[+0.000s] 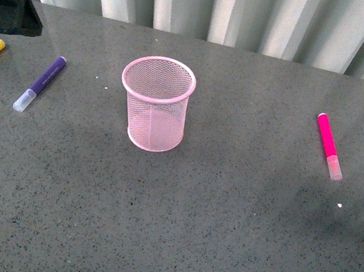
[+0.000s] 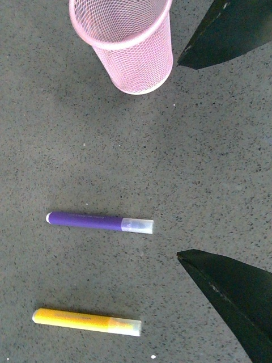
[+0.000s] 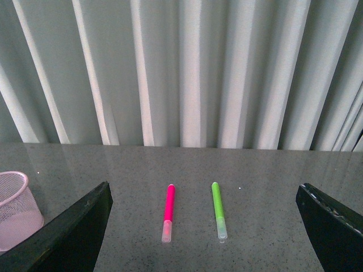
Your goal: Insert purple and pink pens into pink cup
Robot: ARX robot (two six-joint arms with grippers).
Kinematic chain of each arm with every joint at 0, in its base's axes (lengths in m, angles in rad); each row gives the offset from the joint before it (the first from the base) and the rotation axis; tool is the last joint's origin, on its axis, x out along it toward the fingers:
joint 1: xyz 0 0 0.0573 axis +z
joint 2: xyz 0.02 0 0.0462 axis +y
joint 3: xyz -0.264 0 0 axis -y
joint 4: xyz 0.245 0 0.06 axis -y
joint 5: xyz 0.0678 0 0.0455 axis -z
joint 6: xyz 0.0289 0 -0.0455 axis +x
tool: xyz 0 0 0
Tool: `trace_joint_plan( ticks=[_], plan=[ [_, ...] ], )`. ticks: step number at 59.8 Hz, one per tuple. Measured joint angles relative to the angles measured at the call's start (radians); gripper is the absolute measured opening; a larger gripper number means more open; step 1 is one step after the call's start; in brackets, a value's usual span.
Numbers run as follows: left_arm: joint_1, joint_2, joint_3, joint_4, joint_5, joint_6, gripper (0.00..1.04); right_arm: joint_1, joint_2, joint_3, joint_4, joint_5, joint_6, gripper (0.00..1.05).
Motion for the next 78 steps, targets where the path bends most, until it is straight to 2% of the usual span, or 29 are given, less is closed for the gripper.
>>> trace_joint_plan(
  ticks=[20, 43, 78],
  plan=[
    [0.009, 0.329, 0.295, -0.153, -0.055, 0.106, 0.98, 0.000, 0.000, 0.000, 0.000, 0.000, 0.000, 0.98],
    [0.024, 0.541, 0.548, -0.241, -0.043, 0.159, 0.98, 0.000, 0.000, 0.000, 0.000, 0.000, 0.000, 0.98],
    [0.041, 0.745, 0.705, -0.283, -0.043, 0.206, 0.98, 0.000, 0.000, 0.000, 0.000, 0.000, 0.000, 0.98]
  ],
)
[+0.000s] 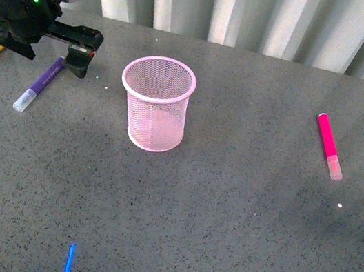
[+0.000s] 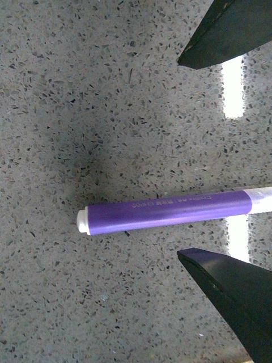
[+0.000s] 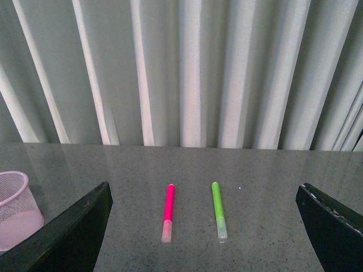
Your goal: Insert purple and pink pens into pink cup
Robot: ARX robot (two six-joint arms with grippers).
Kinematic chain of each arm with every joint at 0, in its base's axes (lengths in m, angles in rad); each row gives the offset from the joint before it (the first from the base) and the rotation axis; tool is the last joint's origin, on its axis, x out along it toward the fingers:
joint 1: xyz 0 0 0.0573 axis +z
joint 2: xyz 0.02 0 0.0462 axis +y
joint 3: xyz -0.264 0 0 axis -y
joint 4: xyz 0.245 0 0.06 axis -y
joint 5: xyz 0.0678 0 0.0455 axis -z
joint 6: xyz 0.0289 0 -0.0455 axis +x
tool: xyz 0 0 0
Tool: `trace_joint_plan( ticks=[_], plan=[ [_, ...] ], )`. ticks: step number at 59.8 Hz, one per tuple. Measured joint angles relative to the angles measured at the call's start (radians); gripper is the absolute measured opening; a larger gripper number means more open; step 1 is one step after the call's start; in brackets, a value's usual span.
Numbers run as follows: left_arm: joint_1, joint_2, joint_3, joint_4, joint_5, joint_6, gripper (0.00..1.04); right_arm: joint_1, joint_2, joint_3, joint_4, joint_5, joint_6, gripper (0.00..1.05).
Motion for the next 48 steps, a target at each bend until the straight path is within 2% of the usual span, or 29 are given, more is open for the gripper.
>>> trace_joint_plan(
  ticks=[48],
  plan=[
    [0.039, 0.144, 0.158, -0.046, -0.002, 0.018, 0.98, 0.000, 0.000, 0.000, 0.000, 0.000, 0.000, 0.98]
  ],
)
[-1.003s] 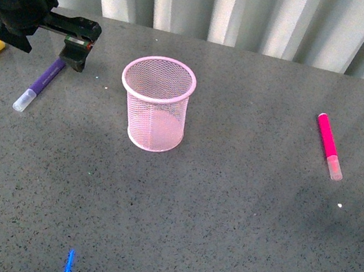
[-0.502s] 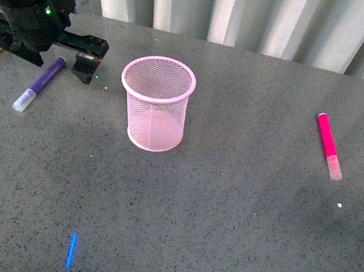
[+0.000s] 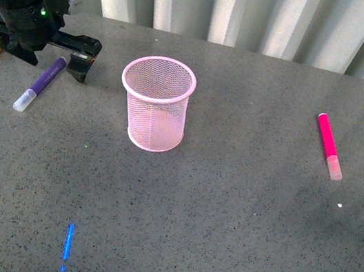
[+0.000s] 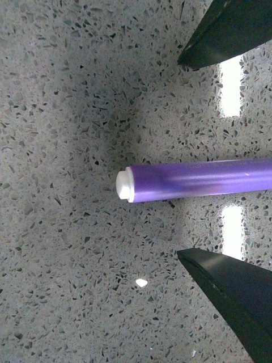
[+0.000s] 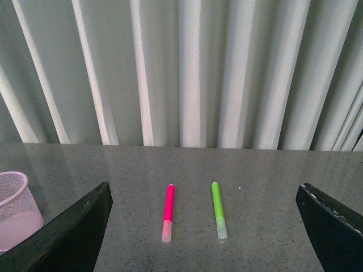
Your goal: Insert purple and pink pens into pink cup
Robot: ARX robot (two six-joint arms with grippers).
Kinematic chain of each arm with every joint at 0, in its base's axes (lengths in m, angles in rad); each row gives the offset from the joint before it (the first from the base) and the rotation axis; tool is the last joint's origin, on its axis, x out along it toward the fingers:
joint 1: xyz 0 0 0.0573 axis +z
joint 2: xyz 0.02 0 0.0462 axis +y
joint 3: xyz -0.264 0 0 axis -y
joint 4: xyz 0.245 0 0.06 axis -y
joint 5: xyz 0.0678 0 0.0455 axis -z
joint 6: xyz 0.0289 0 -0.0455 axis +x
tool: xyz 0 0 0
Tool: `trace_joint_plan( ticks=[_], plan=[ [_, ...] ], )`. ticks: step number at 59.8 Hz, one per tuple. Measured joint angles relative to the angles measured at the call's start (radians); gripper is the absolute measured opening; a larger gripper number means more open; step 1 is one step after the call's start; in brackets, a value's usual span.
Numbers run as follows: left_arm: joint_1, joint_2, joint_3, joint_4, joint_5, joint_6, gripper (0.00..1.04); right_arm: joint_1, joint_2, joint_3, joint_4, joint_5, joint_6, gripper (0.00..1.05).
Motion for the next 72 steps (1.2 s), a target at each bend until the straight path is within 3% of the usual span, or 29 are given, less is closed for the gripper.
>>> trace_joint_plan(
  ticks=[10, 44, 72],
  plan=[
    [0.003, 0.010, 0.019, -0.028, 0.016, -0.001, 0.98, 0.000, 0.000, 0.000, 0.000, 0.000, 0.000, 0.98],
    [0.003, 0.010, 0.014, -0.056, 0.060, -0.005, 0.14, 0.000, 0.000, 0.000, 0.000, 0.000, 0.000, 0.98],
    [0.031, -0.115, -0.194, 0.156, 0.157, -0.079, 0.13, 0.000, 0.000, 0.000, 0.000, 0.000, 0.000, 0.98]
  ],
)
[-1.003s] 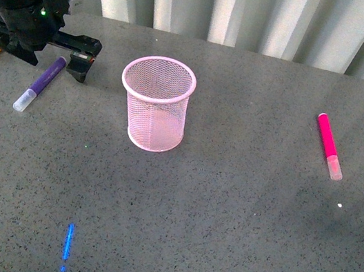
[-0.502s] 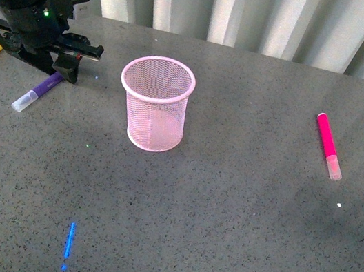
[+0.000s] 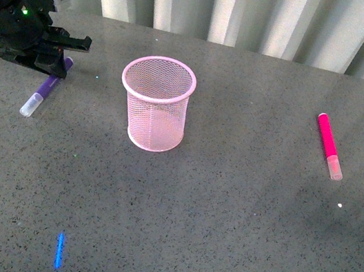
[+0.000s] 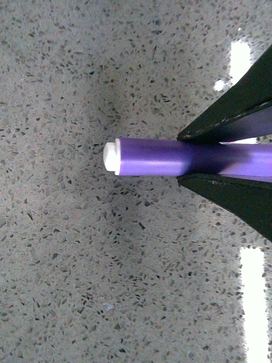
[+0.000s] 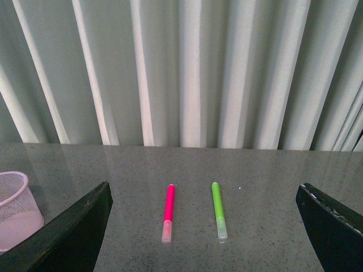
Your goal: Insert purple and pink pens into pink cup
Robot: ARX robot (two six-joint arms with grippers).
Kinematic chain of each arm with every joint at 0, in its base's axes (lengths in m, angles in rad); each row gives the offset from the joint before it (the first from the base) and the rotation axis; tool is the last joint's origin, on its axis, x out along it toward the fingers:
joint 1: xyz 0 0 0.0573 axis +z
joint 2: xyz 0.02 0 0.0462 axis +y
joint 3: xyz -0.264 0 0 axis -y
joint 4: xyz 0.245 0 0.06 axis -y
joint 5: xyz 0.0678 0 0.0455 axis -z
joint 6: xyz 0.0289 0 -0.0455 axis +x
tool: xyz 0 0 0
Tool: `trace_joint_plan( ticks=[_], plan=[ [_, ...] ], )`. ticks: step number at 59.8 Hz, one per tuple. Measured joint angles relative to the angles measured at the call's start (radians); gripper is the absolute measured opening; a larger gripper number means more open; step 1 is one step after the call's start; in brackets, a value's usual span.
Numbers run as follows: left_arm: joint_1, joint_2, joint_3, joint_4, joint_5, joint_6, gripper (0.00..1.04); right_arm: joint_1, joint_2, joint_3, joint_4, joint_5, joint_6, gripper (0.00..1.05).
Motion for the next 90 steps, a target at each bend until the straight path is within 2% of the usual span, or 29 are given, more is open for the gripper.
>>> trace_joint_plan(
  ticks=[10, 17, 22, 36, 43, 50, 62, 70, 90],
  plan=[
    [0.008, -0.074, -0.061, 0.048, 0.015, -0.003, 0.12, 0.000, 0.000, 0.000, 0.000, 0.000, 0.000, 0.98],
    [0.014, -0.151, -0.128, 0.149, 0.041, -0.034, 0.12, 0.000, 0.000, 0.000, 0.000, 0.000, 0.000, 0.98],
    [0.014, -0.212, -0.191, 0.258, 0.042, -0.064, 0.12, 0.000, 0.000, 0.000, 0.000, 0.000, 0.000, 0.98],
    [-0.020, -0.411, -0.419, 0.703, -0.005, -0.216, 0.12, 0.000, 0.000, 0.000, 0.000, 0.000, 0.000, 0.98],
    [-0.088, -0.487, -0.561, 0.953, -0.080, -0.319, 0.12, 0.000, 0.000, 0.000, 0.000, 0.000, 0.000, 0.98],
    [-0.206, -0.509, -0.697, 1.209, -0.183, -0.371, 0.12, 0.000, 0.000, 0.000, 0.000, 0.000, 0.000, 0.98],
    [-0.407, -0.459, -0.813, 1.494, -0.346, -0.360, 0.12, 0.000, 0.000, 0.000, 0.000, 0.000, 0.000, 0.98],
    [-0.475, -0.401, -0.818, 1.558, -0.390, -0.351, 0.12, 0.000, 0.000, 0.000, 0.000, 0.000, 0.000, 0.98],
    [-0.483, -0.302, -0.813, 1.606, -0.419, -0.303, 0.12, 0.000, 0.000, 0.000, 0.000, 0.000, 0.000, 0.98]
  ],
)
